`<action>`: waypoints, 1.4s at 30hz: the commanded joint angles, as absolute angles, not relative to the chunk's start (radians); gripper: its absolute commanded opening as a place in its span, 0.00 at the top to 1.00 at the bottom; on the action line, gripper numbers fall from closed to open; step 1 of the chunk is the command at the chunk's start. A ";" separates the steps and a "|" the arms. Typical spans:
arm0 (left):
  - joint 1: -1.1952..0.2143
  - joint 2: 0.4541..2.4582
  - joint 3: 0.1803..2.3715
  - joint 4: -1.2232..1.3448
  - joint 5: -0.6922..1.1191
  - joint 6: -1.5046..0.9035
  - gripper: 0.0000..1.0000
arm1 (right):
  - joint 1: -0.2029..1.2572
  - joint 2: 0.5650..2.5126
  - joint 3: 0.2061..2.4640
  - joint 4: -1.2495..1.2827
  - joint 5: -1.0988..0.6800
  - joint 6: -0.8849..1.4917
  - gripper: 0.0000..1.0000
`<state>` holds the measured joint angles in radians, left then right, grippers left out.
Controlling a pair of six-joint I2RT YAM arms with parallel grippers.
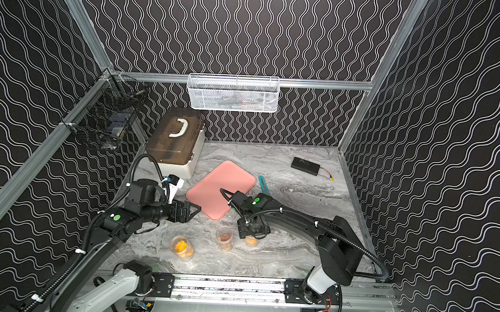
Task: Pour the cookies out of the jar
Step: Pick up the jar from the center of the board.
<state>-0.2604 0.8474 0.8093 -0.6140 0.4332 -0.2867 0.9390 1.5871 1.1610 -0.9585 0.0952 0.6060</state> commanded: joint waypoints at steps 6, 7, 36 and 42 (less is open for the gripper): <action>-0.263 0.845 0.806 -0.588 0.426 -0.282 0.01 | 0.940 1.592 1.163 -0.963 0.109 0.614 0.35; -0.263 0.847 0.806 -0.588 0.426 -0.282 0.01 | 0.941 1.594 1.162 -0.963 0.109 0.615 0.35; -0.268 0.836 0.809 -0.594 0.418 -0.285 0.01 | 0.935 1.529 1.186 -0.986 0.155 0.617 0.41; -0.267 0.862 0.828 -0.606 0.422 -0.282 0.01 | 0.906 1.497 1.182 -0.973 0.130 0.600 0.41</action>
<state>-0.2668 0.8513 0.8120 -0.6147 0.4213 -0.2867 0.9157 1.5124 1.1790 -0.9630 0.1356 0.6052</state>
